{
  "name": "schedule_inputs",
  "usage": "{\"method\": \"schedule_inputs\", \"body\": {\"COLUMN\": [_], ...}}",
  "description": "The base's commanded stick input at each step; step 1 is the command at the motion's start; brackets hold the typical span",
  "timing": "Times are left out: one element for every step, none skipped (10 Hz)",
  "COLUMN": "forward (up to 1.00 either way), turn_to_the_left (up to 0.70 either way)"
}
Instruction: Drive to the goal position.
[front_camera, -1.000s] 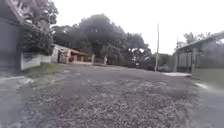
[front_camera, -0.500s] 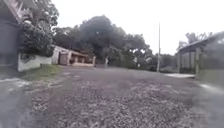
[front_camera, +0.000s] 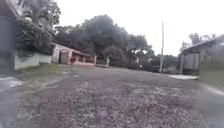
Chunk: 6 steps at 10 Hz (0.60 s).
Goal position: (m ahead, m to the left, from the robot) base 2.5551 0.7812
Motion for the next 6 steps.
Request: {"method": "schedule_inputs", "body": {"forward": [0.7,0.7,0.7,0.7,0.7,0.7], "turn_to_the_left": [0.0,0.0,0.0,0.0,0.0,0.0]}}
